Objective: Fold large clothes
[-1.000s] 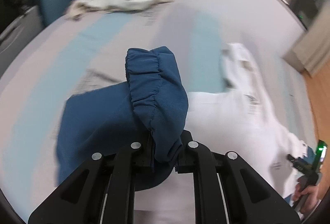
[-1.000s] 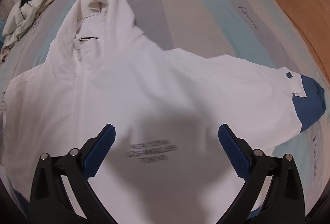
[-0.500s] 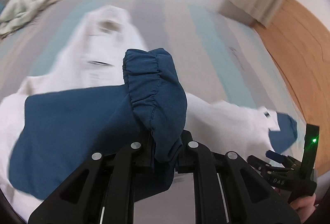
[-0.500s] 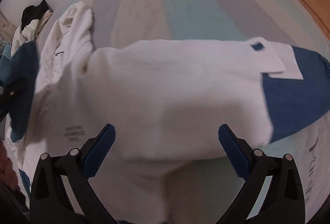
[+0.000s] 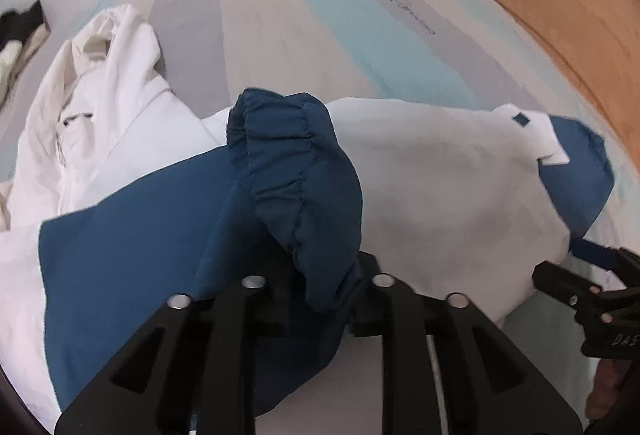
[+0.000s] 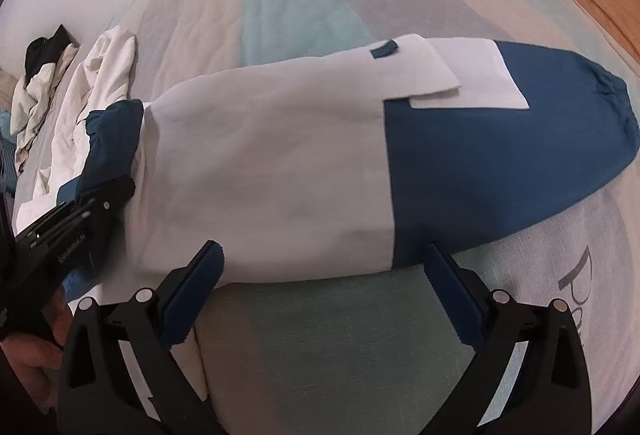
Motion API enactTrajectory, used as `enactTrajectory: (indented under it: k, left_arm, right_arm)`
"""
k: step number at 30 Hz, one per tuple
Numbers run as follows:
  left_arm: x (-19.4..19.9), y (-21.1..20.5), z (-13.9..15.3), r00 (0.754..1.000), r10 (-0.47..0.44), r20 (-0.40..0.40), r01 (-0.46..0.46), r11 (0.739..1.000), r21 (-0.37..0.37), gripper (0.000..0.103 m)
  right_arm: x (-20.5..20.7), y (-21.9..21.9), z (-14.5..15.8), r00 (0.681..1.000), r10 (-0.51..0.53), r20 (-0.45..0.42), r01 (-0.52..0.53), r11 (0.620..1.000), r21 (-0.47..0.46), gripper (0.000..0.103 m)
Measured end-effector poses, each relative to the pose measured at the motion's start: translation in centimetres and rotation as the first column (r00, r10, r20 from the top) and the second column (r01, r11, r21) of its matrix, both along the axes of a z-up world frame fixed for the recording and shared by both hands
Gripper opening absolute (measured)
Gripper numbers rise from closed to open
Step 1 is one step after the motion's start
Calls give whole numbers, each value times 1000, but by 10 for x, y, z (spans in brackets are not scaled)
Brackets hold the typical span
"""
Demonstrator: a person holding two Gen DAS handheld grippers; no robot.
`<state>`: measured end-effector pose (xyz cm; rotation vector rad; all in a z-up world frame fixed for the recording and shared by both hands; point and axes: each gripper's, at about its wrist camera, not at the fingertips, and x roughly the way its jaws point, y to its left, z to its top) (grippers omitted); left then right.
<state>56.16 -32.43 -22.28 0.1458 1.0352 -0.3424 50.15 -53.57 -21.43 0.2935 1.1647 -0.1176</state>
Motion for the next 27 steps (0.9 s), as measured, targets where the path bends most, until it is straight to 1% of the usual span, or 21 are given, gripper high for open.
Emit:
enactTrajectory:
  k: [1, 3, 4, 6, 9, 11, 14, 16, 17, 18, 19, 22, 23, 24, 25, 27]
  left_arm:
    - [-3, -4, 2, 1000, -8, 16, 8, 1000, 0, 49]
    - [-11, -11, 14, 996, -37, 76, 40, 999, -29, 70]
    - [-15, -16, 19, 993, -54, 103, 58, 998, -38, 72]
    - [-17, -27, 23, 989, -89, 115, 95, 994, -45, 73]
    - [-14, -42, 23, 988, -133, 79, 142, 982, -121, 73]
    - [-11, -53, 21, 984, -169, 56, 177, 969, -170, 73]
    - [-11, -63, 17, 978, -205, 42, 209, 954, -215, 80]
    - [-14, -71, 15, 976, -213, 35, 216, 955, -202, 81]
    - [-15, -75, 11, 975, -219, 28, 220, 959, -180, 81]
    - [-16, -77, 9, 975, -223, 24, 224, 960, -170, 81]
    - [-18, -79, 8, 974, -224, 24, 225, 961, -163, 82]
    - [-22, -85, 0, 972, -236, 8, 236, 966, -107, 85]
    - [-23, -89, -4, 969, -245, 1, 245, 967, -72, 85]
    - [-24, -92, -8, 968, -252, 3, 251, 967, -49, 87]
    - [-25, -94, -11, 967, -254, 8, 254, 967, -33, 89]
    - [-24, -97, -16, 969, -248, 14, 248, 969, -22, 92]
  right_arm:
    - [-1, -1, 0, 1000, -7, -1, 7, 1000, 1, 96]
    - [-1, -2, 1, 1000, -18, 0, 18, 1000, 0, 96]
    - [-1, -2, 2, 1000, -20, 0, 20, 1000, -1, 96]
    - [-3, -4, 6, 1000, -21, 3, 22, 1000, -12, 96]
    - [-10, -10, 15, 1000, -25, 11, 26, 999, -38, 96]
    - [-18, -18, 21, 999, -37, 17, 38, 998, -54, 96]
    - [-31, -38, 27, 998, -65, 27, 67, 993, -98, 96]
    - [-38, -58, 30, 996, -90, 28, 93, 986, -139, 96]
    - [-40, -73, 30, 993, -115, 25, 117, 979, -166, 96]
    - [-42, -88, 30, 989, -144, 22, 146, 973, -181, 96]
    - [-42, -106, 30, 983, -181, 27, 183, 967, -177, 96]
    - [-46, -160, 29, 953, -296, 59, 301, 947, -111, 96]
    - [-49, -185, 28, 937, -342, 76, 347, 936, -65, 96]
    - [-50, -202, 26, 926, -365, 93, 370, 928, -39, 96]
    - [-52, -218, 25, 919, -381, 102, 386, 922, -36, 96]
    - [-50, -247, 19, 909, -403, 106, 407, 913, -16, 96]
